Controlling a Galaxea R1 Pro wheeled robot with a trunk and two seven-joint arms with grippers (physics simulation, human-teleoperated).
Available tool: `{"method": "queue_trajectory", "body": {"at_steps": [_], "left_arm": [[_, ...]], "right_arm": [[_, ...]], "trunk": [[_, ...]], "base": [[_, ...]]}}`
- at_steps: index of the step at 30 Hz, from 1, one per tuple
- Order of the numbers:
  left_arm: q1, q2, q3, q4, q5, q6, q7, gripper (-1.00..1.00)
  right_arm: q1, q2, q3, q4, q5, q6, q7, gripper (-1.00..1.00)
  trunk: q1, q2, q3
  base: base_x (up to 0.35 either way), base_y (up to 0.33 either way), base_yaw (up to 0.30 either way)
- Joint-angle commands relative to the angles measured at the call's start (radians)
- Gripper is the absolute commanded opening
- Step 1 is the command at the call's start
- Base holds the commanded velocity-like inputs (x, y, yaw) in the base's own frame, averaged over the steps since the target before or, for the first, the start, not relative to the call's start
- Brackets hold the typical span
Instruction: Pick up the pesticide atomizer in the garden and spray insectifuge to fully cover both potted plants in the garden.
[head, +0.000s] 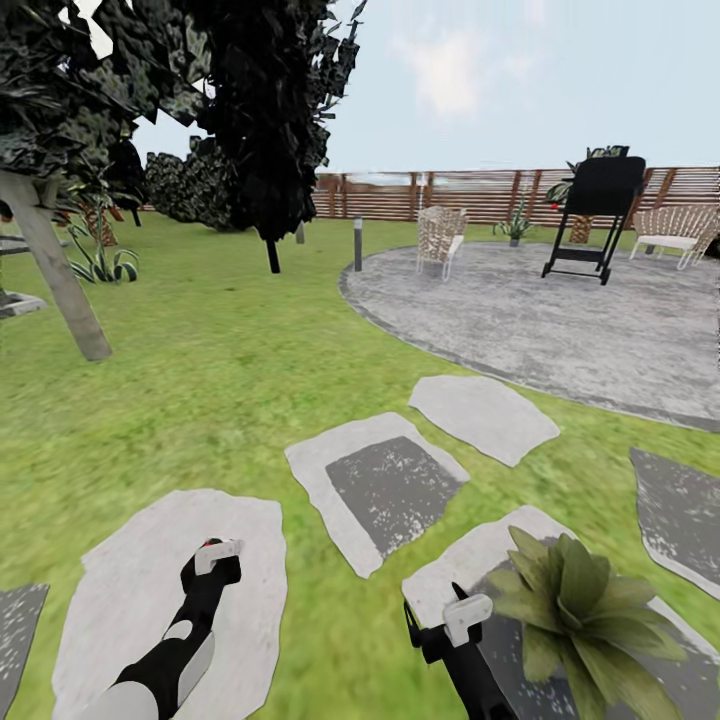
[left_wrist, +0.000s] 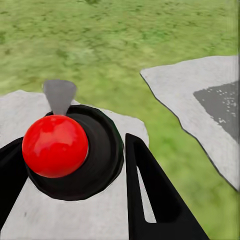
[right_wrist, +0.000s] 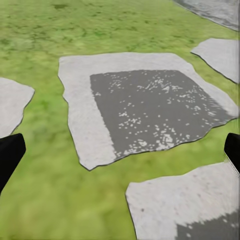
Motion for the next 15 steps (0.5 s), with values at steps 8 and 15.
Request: {"method": "queue_trajectory", "body": {"at_steps": [8, 15], "left_arm": [[0.000, 0.000, -0.001, 0.001, 0.005, -0.003, 0.000, -1.00], [0.000, 0.000, -0.001, 0.001, 0.005, -0.003, 0.000, -1.00]], "right_arm": [[0.000, 0.000, -0.001, 0.000, 0.007, -0.003, 0.000, 1.00], [0.000, 0.000, -0.001, 0.000, 0.007, -0.003, 0.000, 1.00]], "trunk": [[-0.004, 0.002, 0.035], [-0.024, 0.037, 0.058]], "base": [[0.000, 0.000, 0.000], [0.000, 0.000, 0.000]]}}
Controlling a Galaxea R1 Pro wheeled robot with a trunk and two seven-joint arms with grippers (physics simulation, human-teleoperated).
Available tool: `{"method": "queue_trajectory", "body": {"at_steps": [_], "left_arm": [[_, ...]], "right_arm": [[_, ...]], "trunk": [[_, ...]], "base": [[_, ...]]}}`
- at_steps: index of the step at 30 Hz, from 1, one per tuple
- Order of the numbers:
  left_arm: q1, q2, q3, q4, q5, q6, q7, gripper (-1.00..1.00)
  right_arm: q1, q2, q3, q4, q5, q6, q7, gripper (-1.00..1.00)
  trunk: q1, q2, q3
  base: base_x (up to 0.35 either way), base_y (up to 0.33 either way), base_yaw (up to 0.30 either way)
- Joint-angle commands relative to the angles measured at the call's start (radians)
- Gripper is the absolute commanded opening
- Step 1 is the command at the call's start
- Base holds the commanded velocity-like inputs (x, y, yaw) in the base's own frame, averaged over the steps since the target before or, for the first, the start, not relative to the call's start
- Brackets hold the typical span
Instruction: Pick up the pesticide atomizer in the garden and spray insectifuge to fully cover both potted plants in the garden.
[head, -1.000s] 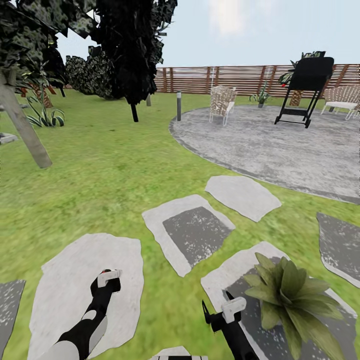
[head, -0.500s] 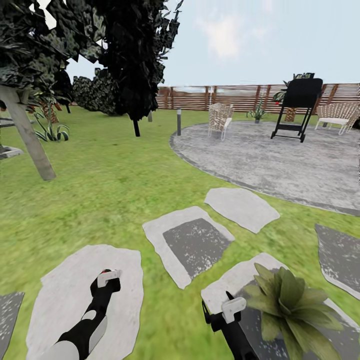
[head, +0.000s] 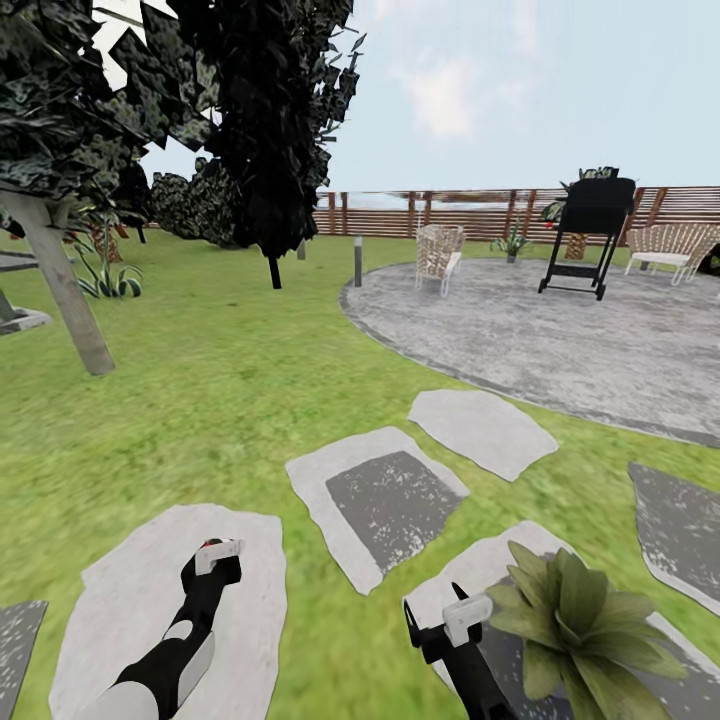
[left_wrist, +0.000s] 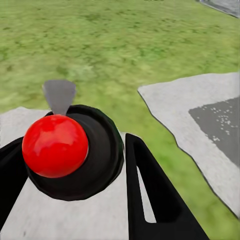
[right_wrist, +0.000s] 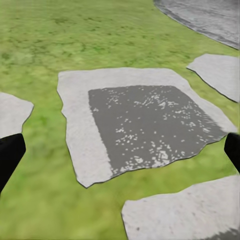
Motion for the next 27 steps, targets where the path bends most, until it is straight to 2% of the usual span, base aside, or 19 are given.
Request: {"method": "queue_trajectory", "body": {"at_steps": [1, 27], "left_arm": [[-0.001, 0.000, -0.001, 0.001, 0.006, -0.003, 0.000, -1.00], [-0.001, -0.001, -0.001, 0.001, 0.006, -0.003, -0.002, -1.00]], "right_arm": [[0.000, 0.000, -0.001, 0.000, 0.007, -0.003, 0.000, 1.00], [0.000, 0.000, -0.001, 0.000, 0.007, -0.003, 0.000, 1.00]], "trunk": [[-0.004, 0.007, 0.002], [-0.104, 0.189, 0.084]], "base": [[0.000, 0.000, 0.000], [0.000, 0.000, 0.000]]}}
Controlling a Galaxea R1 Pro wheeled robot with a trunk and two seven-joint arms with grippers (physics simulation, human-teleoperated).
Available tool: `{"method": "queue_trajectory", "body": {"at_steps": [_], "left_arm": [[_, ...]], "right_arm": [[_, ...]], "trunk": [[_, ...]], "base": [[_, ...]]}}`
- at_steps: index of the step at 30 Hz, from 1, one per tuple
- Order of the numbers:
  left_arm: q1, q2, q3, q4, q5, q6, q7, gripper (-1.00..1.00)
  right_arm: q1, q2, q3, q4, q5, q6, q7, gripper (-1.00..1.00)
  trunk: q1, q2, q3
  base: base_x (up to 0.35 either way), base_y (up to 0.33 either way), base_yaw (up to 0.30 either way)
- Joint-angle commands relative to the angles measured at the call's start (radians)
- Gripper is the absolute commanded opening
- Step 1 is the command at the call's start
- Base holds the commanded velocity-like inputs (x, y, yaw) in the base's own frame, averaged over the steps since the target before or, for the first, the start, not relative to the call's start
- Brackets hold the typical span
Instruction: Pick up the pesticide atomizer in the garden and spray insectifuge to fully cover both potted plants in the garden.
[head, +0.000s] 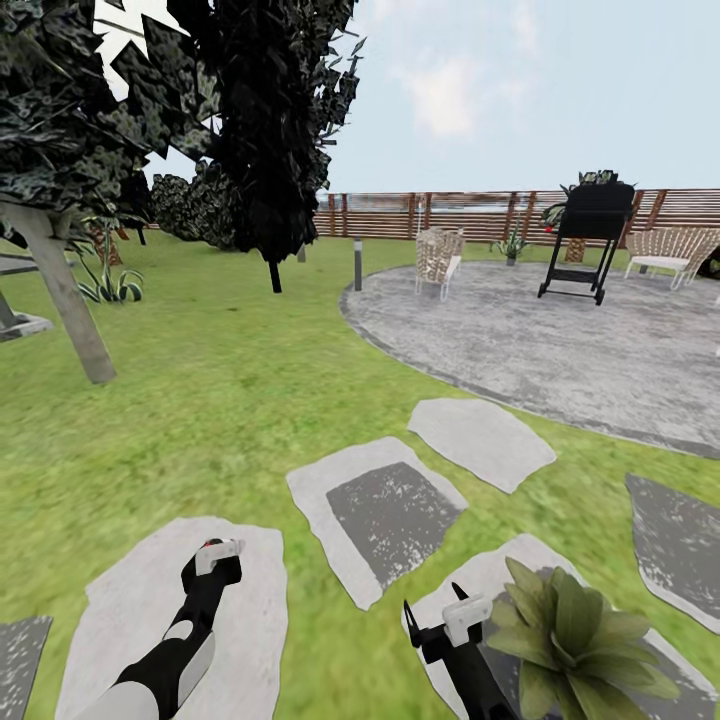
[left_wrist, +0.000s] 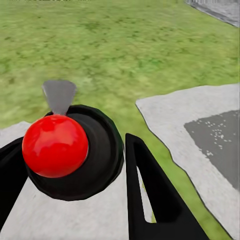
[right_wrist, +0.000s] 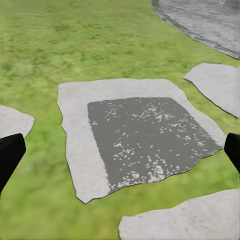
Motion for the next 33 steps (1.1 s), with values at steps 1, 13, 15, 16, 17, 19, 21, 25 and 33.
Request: {"method": "queue_trajectory", "body": {"at_steps": [1, 13, 15, 16, 17, 19, 21, 25, 33], "left_arm": [[-0.001, 0.000, -0.001, 0.001, 0.006, -0.003, 0.000, -1.00], [-0.001, 0.001, -0.001, 0.001, 0.006, -0.004, 0.000, -1.00], [-0.001, 0.001, -0.001, 0.001, 0.006, -0.004, 0.000, -1.00], [-0.001, 0.001, -0.001, 0.001, 0.006, -0.004, -0.001, -1.00], [-0.001, 0.001, -0.001, 0.001, 0.006, -0.005, -0.001, -1.00], [-0.001, 0.001, -0.001, 0.001, 0.006, -0.007, -0.002, -1.00], [-0.001, 0.001, -0.001, 0.001, 0.006, -0.007, -0.003, -1.00], [-0.001, 0.001, -0.001, 0.001, 0.007, -0.008, 0.001, -1.00], [-0.001, 0.000, -0.001, 0.001, 0.007, -0.007, 0.003, -1.00]], "right_arm": [[0.000, 0.000, -0.001, 0.000, 0.007, -0.003, 0.000, 1.00], [0.000, 0.000, -0.001, 0.000, 0.007, -0.003, 0.000, 1.00], [0.000, 0.000, -0.001, 0.000, 0.007, -0.003, 0.000, 1.00], [0.000, 0.000, -0.001, 0.000, 0.007, -0.003, 0.000, 1.00], [0.000, 0.000, -0.001, 0.000, 0.007, -0.003, 0.000, 1.00], [0.000, 0.000, -0.001, 0.000, 0.007, -0.003, 0.000, 1.00], [0.000, 0.000, -0.001, 0.000, 0.007, -0.003, 0.000, 1.00], [0.000, 0.000, -0.001, 0.001, 0.007, -0.003, 0.000, 1.00], [0.000, 0.000, -0.001, 0.002, 0.007, -0.003, 0.001, 1.00]], "trunk": [[-0.004, 0.007, 0.002], [-0.042, 0.077, 0.034], [-0.042, 0.077, 0.034], [-0.042, 0.077, 0.034], [-0.042, 0.077, 0.034], [-0.042, 0.077, 0.034], [-0.042, 0.077, 0.034], [-0.042, 0.077, 0.034], [-0.042, 0.077, 0.034]], "base": [[0.000, 0.000, 0.000], [0.000, 0.000, 0.000], [0.000, 0.000, 0.000], [0.000, 0.000, 0.000], [0.000, 0.000, 0.000], [0.000, 0.000, 0.000], [0.000, 0.000, 0.000], [-0.035, 0.001, 0.000], [-0.274, 0.101, 0.000]]}}
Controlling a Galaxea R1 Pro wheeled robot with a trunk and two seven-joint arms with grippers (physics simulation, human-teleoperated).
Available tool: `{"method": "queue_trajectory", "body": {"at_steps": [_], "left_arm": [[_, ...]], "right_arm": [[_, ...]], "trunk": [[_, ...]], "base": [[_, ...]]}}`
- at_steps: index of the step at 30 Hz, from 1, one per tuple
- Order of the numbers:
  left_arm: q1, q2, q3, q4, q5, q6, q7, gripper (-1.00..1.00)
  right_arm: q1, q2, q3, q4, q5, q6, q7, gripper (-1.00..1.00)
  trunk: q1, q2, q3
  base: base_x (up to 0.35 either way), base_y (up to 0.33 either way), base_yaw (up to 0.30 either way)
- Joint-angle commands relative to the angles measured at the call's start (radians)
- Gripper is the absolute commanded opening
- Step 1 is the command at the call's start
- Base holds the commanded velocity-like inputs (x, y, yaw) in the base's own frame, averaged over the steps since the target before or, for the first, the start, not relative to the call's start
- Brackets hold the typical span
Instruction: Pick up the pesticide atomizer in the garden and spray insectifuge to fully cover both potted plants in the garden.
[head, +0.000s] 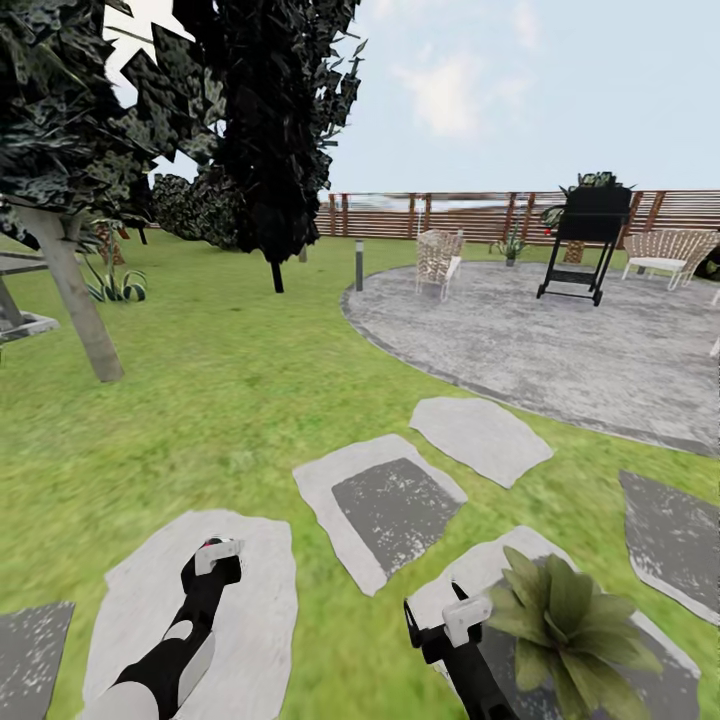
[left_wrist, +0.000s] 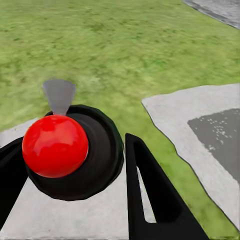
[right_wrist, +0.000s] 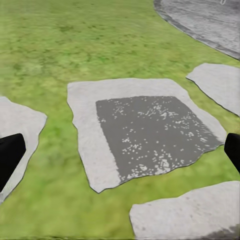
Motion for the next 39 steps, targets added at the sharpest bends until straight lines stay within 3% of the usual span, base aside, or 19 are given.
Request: {"method": "queue_trajectory", "body": {"at_steps": [1, 9, 16, 20, 21, 24, 26, 32, 35, 39], "left_arm": [[-0.001, 0.000, -0.002, 0.001, 0.006, -0.003, 0.000, -1.00], [-0.001, -0.005, -0.002, 0.001, 0.005, -0.002, -0.004, -1.00], [-0.001, -0.009, -0.002, 0.002, 0.004, -0.001, -0.002, -1.00], [-0.001, -0.007, -0.004, -0.001, 0.004, -0.002, 0.001, -1.00], [-0.001, -0.006, -0.004, -0.001, 0.004, -0.002, 0.002, -1.00], [-0.001, -0.006, -0.005, -0.001, 0.005, -0.001, 0.000, -1.00], [-0.001, -0.008, -0.005, 0.000, 0.005, -0.003, -0.001, -1.00], [-0.001, -0.010, -0.005, -0.002, 0.004, -0.005, -0.003, -1.00], [-0.001, -0.010, -0.004, 0.000, 0.005, -0.004, 0.000, -1.00], [0.000, -0.009, -0.003, -0.006, 0.006, -0.005, -0.001, -1.00]], "right_arm": [[0.000, 0.000, -0.002, 0.000, 0.007, -0.002, 0.000, 1.00], [0.000, 0.000, -0.003, 0.002, 0.007, -0.002, 0.000, 1.00], [0.000, 0.000, -0.001, 0.065, 0.005, -0.006, 0.002, 1.00], [0.000, 0.002, 0.005, 0.045, 0.002, -0.007, 0.003, 1.00], [0.000, 0.003, 0.017, 0.032, 0.002, -0.006, 0.002, 1.00], [0.000, 0.001, 0.129, 0.009, 0.004, -0.006, -0.003, 1.00], [0.001, 0.000, 0.167, 0.007, 0.005, -0.007, -0.004, 1.00], [0.001, -0.011, 0.187, 0.007, 0.000, -0.003, -0.007, 1.00], [0.001, -0.035, 0.188, 0.009, 0.001, -0.002, -0.007, 1.00], [0.001, -0.046, 0.189, 0.031, 0.000, -0.003, -0.006, 1.00]], "trunk": [[-0.001, 0.000, -0.001], [-0.001, 0.000, -0.001], [-0.001, 0.000, -0.001], [-0.001, 0.000, -0.001], [-0.001, 0.000, -0.001], [-0.001, 0.000, -0.001], [-0.001, 0.000, -0.001], [-0.001, 0.000, -0.001], [-0.001, 0.000, 0.000], [-0.001, 0.000, 0.002]], "base": [[-0.310, 0.164, 0.000], [-0.293, 0.197, 0.000], [-0.277, 0.222, 0.000], [-0.276, 0.223, 0.000], [-0.276, 0.223, 0.000], [-0.276, 0.223, 0.000], [-0.276, 0.223, 0.000], [-0.251, 0.210, 0.000], [-0.057, 0.049, -0.164], [-0.008, 0.007, -0.267]]}}
